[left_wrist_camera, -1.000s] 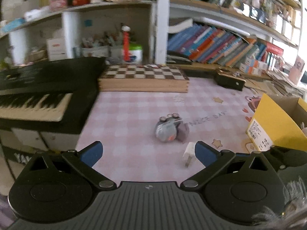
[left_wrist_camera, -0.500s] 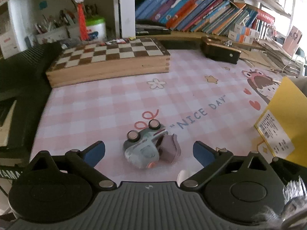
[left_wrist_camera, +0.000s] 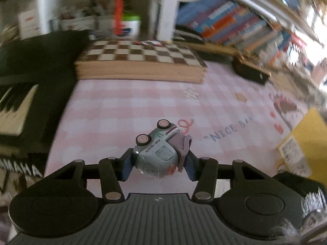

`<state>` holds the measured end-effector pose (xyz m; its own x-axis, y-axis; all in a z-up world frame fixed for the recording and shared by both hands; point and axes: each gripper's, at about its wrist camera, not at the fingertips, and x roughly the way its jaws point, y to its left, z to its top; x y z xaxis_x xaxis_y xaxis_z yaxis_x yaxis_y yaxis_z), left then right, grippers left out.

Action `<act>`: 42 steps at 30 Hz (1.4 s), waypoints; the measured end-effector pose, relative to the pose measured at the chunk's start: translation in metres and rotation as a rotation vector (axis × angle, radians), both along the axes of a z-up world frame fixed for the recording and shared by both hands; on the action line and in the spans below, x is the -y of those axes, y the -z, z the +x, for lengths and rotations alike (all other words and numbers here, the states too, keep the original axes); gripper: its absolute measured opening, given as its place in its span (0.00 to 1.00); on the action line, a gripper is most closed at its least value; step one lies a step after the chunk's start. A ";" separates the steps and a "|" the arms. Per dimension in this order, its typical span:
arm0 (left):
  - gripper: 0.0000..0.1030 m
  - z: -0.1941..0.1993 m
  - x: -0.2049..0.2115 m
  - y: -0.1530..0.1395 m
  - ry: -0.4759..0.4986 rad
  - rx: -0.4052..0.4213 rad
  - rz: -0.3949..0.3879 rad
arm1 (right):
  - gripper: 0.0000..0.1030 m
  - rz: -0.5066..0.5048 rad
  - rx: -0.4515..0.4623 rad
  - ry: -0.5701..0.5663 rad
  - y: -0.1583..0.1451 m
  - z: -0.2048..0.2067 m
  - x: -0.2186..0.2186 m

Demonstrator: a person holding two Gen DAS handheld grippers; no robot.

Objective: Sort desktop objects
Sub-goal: 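Grasp the grey toy car with the left tool while the right tool grasps the white plug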

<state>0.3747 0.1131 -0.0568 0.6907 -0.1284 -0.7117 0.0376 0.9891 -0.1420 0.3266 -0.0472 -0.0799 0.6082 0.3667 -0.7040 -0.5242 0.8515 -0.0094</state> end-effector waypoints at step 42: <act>0.46 -0.177 -0.021 -0.069 -0.076 0.174 -0.329 | 0.42 0.102 0.119 0.162 -0.104 -0.096 0.047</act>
<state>0.1980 0.1340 0.0125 0.8142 -0.2742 -0.5117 0.0174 0.8925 -0.4507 0.2302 -0.0940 0.0237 0.7413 0.3236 -0.5879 -0.3813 0.9240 0.0278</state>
